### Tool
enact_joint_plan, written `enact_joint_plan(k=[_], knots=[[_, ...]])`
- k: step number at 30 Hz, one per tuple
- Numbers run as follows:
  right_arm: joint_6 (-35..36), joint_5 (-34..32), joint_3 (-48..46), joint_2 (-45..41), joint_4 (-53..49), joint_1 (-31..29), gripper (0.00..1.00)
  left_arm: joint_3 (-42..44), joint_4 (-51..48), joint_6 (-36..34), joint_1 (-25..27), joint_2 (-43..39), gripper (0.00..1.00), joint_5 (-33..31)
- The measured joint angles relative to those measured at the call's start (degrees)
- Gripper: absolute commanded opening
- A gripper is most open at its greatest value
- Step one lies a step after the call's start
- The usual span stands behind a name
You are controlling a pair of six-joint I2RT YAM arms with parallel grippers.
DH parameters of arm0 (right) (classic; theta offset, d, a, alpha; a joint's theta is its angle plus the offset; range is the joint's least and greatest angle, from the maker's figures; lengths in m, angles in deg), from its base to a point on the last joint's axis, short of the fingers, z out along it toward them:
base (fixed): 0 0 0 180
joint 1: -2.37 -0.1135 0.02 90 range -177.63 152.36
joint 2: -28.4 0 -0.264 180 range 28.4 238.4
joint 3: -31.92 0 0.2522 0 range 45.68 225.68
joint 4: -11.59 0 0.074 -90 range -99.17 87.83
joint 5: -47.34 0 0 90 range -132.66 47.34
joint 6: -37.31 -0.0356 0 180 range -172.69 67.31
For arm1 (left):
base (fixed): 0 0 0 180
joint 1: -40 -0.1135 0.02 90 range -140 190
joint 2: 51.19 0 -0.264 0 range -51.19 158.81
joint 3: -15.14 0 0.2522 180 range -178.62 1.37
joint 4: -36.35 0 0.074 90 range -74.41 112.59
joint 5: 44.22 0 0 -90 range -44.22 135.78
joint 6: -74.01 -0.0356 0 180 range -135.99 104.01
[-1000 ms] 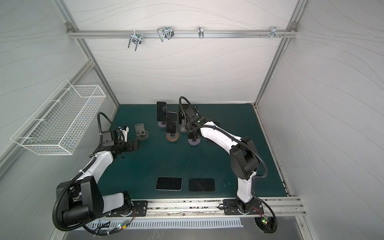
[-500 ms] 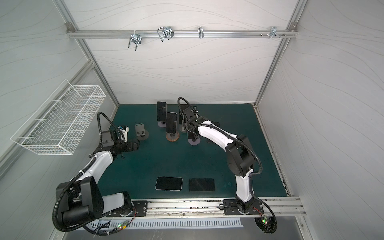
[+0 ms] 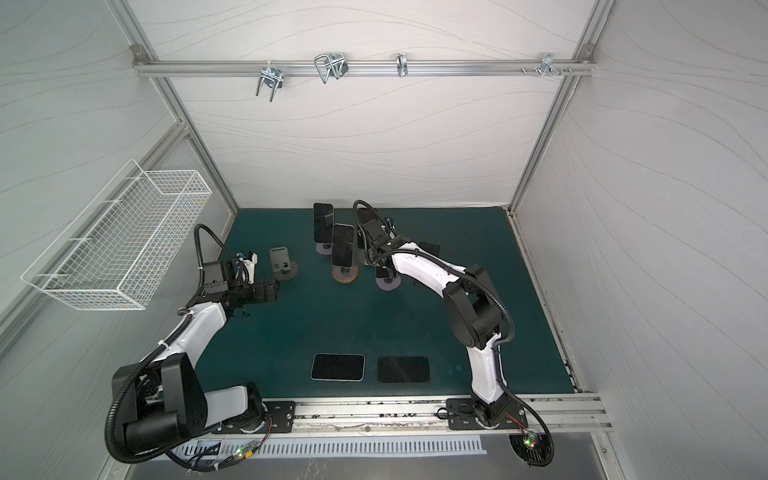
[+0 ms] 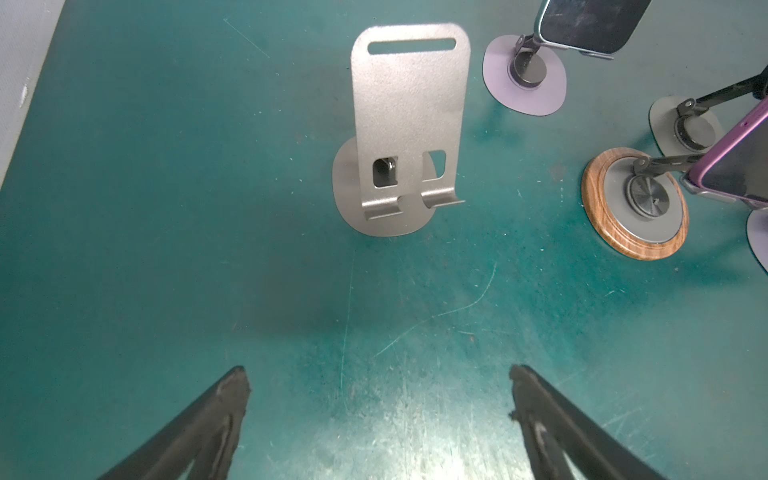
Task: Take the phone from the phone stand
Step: 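Lower the right gripper onto the mint-framed phone on the lavender stand and close, then lift the mint-framed phone off the stand and carry it toward the robot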
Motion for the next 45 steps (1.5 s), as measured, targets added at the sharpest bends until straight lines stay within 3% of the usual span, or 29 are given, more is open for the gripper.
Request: enact_joint_plan(k=[3, 8, 18, 24, 45], knots=[[0.0, -0.2, -0.3, 0.0, 0.2, 0.0, 0.82, 0.0, 0.0, 0.0, 0.0, 0.0, 1.0, 0.0], [0.0, -0.5, -0.3, 0.0, 0.2, 0.0, 0.9, 0.0, 0.0, 0.0, 0.0, 0.0, 1.0, 0.0], [0.0, -0.6, -0.3, -0.3, 0.2, 0.0, 0.82, 0.0, 0.0, 0.0, 0.0, 0.0, 1.0, 0.2], [0.3, -0.6, -1.1, -1.6, 0.3, -0.1, 0.7, 0.0, 0.0, 0.0, 0.0, 0.0, 1.0, 0.2], [3.2, 2.0, -1.9, -6.5, -0.7, -0.3, 0.64, 0.0, 0.0, -0.1, 0.0, 0.0, 1.0, 0.3]])
